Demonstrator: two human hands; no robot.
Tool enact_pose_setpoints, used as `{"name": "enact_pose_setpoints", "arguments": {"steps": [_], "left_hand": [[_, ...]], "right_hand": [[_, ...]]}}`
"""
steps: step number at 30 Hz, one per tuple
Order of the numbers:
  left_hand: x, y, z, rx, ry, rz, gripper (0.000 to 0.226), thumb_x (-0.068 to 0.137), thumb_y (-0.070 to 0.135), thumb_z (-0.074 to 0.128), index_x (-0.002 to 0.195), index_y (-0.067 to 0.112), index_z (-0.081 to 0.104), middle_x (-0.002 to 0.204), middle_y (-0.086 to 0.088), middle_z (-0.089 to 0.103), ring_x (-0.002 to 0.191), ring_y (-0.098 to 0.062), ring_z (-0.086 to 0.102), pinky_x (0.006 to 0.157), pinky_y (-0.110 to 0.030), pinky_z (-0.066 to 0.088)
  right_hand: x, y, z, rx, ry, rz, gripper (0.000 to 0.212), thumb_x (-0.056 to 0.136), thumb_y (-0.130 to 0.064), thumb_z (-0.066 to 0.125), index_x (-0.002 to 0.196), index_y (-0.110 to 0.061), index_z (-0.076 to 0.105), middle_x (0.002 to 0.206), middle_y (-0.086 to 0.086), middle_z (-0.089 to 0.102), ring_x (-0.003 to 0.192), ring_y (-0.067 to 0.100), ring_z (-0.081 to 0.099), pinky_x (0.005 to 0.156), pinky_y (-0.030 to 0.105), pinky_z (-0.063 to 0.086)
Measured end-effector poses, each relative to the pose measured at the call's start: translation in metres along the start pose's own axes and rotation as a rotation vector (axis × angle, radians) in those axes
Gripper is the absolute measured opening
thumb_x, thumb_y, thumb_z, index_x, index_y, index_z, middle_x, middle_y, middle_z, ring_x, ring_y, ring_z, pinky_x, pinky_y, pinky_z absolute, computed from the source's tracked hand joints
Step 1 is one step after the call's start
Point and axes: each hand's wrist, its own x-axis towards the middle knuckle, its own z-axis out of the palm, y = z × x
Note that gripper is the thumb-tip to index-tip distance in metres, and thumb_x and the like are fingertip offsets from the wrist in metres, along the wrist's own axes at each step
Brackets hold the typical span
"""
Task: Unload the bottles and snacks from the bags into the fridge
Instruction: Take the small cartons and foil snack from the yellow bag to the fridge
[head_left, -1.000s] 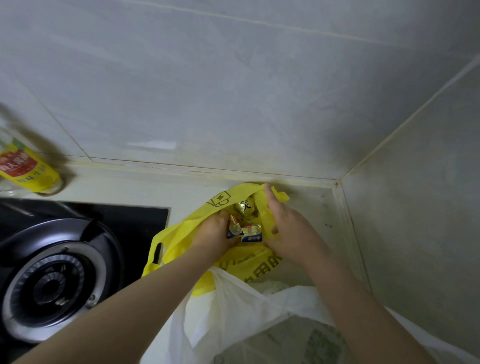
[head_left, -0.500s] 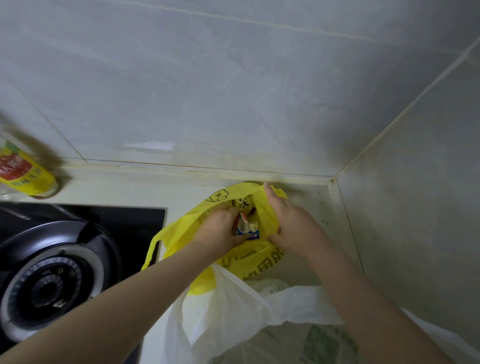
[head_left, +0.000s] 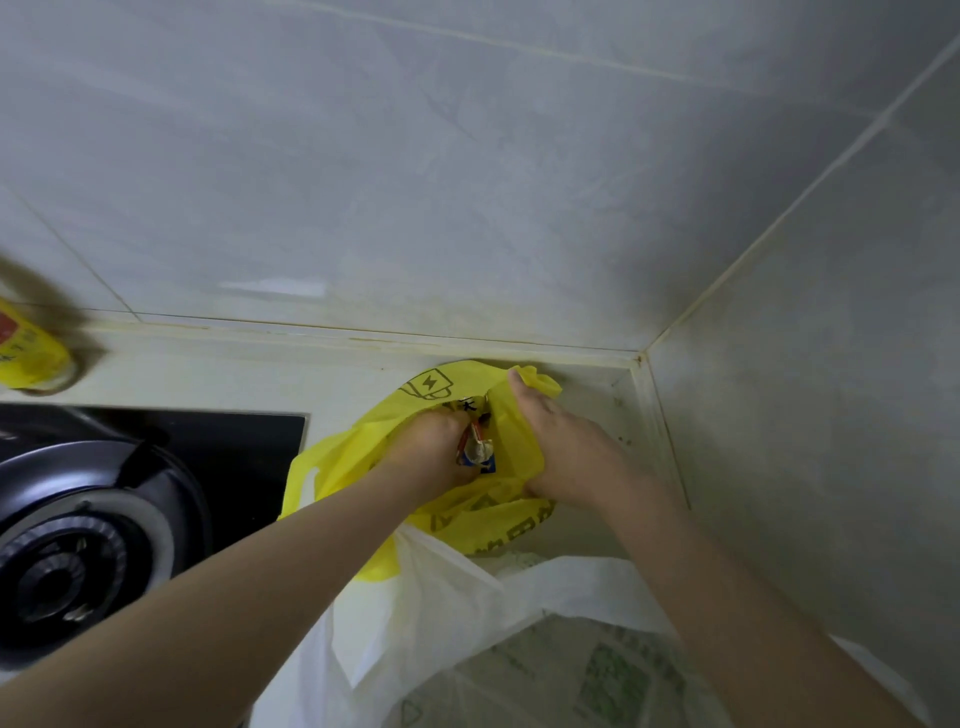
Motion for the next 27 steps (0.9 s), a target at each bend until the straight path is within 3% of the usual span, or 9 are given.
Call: {"name": "enact_pose_setpoints", "arguments": {"steps": [5,8,13,18,23,27], "left_hand": [[-0.001,0.003,0.003,-0.054,0.001,0.004,0.038,0.075,0.03,0.073,0.106,0.018,0.056,0.098,-0.001,0.062,0.088,-0.02,0.058,0.064,-0.025,0.037],[0.001,0.004,0.005,-0.058,0.0,0.005,0.039,0.075,0.032,0.072,0.107,0.018,0.055,0.099,-0.002,0.063,0.089,-0.022,0.06,0.063,-0.025,0.037],[0.003,0.002,0.008,-0.097,-0.051,-0.002,0.049,0.074,0.038,0.074,0.114,0.02,0.052,0.102,0.001,0.063,0.093,-0.021,0.061,0.066,-0.026,0.041],[0.003,0.005,0.008,-0.05,-0.017,0.007,0.042,0.075,0.041,0.072,0.108,0.02,0.056,0.1,0.0,0.063,0.09,-0.022,0.062,0.068,-0.029,0.047],[-0.003,0.006,-0.001,-0.114,-0.041,-0.049,0.046,0.073,0.026,0.073,0.114,0.019,0.053,0.103,0.0,0.063,0.093,-0.022,0.061,0.064,-0.027,0.042],[-0.012,0.01,-0.019,-0.121,0.041,-0.038,0.033,0.067,0.022,0.074,0.091,0.021,0.052,0.087,0.002,0.056,0.082,-0.022,0.056,0.06,-0.025,0.034]], "right_hand": [[-0.001,-0.001,-0.002,0.013,0.015,0.018,0.111,0.082,-0.034,0.071,0.15,-0.028,-0.016,0.16,-0.001,0.017,0.12,0.029,0.055,0.089,0.04,0.051],[-0.001,-0.002,-0.003,0.001,0.055,0.022,0.1,0.088,-0.036,0.064,0.152,-0.026,-0.012,0.158,0.0,0.024,0.119,0.029,0.055,0.089,0.039,0.049],[-0.001,-0.004,-0.001,0.005,0.078,0.028,0.102,0.086,-0.035,0.066,0.152,-0.025,-0.011,0.155,0.001,0.031,0.118,0.029,0.056,0.088,0.039,0.05],[-0.001,-0.004,-0.002,0.015,0.104,0.024,0.104,0.085,-0.034,0.068,0.152,-0.026,-0.011,0.154,0.0,0.032,0.116,0.027,0.057,0.088,0.037,0.05],[-0.002,-0.003,-0.003,0.022,0.122,0.019,0.105,0.084,-0.031,0.069,0.151,-0.027,-0.012,0.155,0.0,0.031,0.118,0.026,0.057,0.088,0.035,0.049],[-0.002,-0.006,-0.006,0.028,0.109,0.02,0.105,0.084,-0.03,0.069,0.152,-0.027,-0.012,0.155,0.0,0.03,0.12,0.027,0.055,0.09,0.036,0.048]]}}
